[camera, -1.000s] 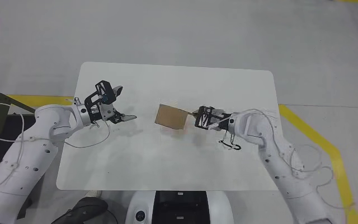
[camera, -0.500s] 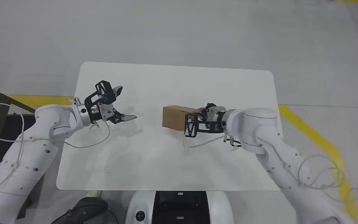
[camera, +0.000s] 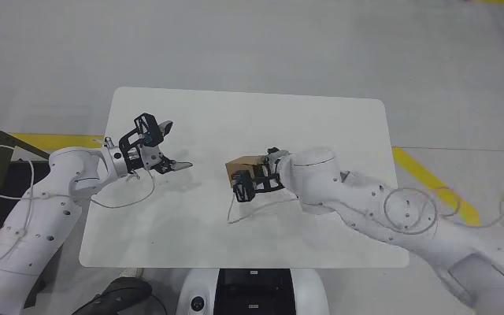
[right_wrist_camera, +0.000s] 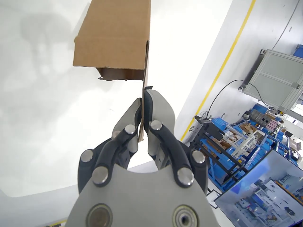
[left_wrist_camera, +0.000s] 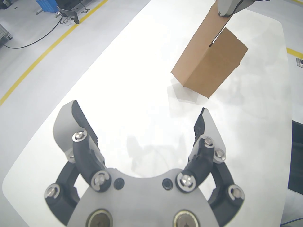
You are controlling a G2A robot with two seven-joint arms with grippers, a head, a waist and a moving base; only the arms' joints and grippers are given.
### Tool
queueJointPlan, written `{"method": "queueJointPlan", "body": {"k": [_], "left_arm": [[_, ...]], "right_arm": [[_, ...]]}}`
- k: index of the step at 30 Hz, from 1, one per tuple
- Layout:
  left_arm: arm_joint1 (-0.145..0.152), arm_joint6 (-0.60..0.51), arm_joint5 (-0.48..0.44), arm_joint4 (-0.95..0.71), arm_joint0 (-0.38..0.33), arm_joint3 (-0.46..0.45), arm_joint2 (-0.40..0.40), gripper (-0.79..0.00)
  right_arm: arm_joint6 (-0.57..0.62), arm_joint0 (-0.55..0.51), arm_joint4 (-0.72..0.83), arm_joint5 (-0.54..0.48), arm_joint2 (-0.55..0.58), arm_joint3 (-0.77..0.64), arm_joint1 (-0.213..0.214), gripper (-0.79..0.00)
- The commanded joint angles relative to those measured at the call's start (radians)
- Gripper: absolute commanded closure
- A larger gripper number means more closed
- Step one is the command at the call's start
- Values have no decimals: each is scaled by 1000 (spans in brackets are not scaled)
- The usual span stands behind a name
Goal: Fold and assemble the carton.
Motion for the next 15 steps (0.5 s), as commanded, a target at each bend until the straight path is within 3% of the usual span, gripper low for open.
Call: {"method": "queueJointPlan", "body": {"k": [1, 2, 3, 4, 5, 9, 11, 12, 13, 14, 15], "left_arm": [[0, 0, 0, 0, 0, 0, 0, -785], [0, 0, 0, 0, 0, 0, 0, -785], [0, 0, 0, 0, 0, 0, 0, -785], [0, 0, 0, 0, 0, 0, 0, -785], [0, 0, 0, 0, 0, 0, 0, -785], [0, 0, 0, 0, 0, 0, 0, -785], [0, 0, 0, 0, 0, 0, 0, -785], [0, 0, 0, 0, 0, 0, 0, -785], [0, 0, 0, 0, 0, 0, 0, -785], [0, 0, 0, 0, 0, 0, 0, -785], [0, 0, 0, 0, 0, 0, 0, -785]], "right_arm": [[44, 122, 135, 44, -101, 3, -7, 0], [62, 172, 189, 62, -140, 4, -12, 0], [76, 217, 239, 76, -166, 5, -19, -52], [82, 239, 277, 82, -166, 9, -27, -262], [84, 250, 297, 84, -166, 14, -35, -351], [62, 252, 293, 62, -166, 56, -77, -339], [45, 243, 269, 45, -166, 90, -103, -265], [34, 236, 255, 34, -166, 111, -118, -182], [26, 229, 236, 26, -166, 138, -132, -197], [15, 221, 224, 15, -166, 161, -147, -280], [3, 218, 226, 3, -166, 180, -160, -597]]}}
